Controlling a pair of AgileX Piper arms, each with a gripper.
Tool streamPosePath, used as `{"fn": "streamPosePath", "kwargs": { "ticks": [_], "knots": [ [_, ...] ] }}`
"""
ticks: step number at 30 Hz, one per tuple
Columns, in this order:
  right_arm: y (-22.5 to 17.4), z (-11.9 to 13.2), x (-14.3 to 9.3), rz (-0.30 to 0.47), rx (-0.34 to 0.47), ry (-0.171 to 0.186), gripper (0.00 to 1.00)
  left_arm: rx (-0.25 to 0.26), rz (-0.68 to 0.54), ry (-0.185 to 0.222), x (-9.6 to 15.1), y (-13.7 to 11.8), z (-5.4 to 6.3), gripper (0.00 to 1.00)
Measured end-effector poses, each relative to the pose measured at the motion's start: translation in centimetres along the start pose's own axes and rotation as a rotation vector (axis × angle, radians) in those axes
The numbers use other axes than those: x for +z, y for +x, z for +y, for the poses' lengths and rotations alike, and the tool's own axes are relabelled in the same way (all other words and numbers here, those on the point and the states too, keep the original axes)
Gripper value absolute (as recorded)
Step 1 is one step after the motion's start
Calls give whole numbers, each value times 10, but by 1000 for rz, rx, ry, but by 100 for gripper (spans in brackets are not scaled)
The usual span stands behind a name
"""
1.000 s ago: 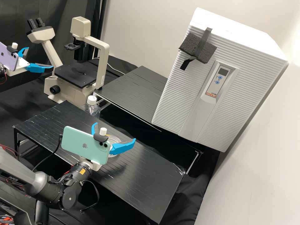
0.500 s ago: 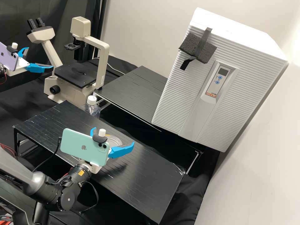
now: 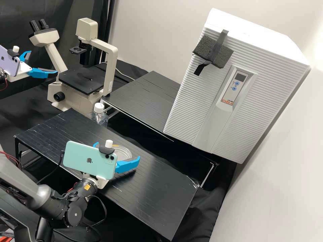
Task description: Close the petri dish lid.
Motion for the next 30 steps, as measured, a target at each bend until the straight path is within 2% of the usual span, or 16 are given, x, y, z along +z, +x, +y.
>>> {"fn": "streamPosePath", "kwargs": {
  "ticks": [8, 9, 14, 30],
  "knots": [
    [1, -1, 4, -10, -10, 23, 100, 0, 0, 0, 0, 0, 0, 100],
    [1, -1, 4, -11, -12, 27, 0, 0, 0, 0, 0, 0, 0, 100],
    [1, -1, 5, -10, -15, 37, 0, 0, 0, 0, 0, 0, 0, 100],
    [1, -1, 5, -6, -15, 37, 0, 0, 0, 0, 0, 0, 0, 100]
  ]
}}
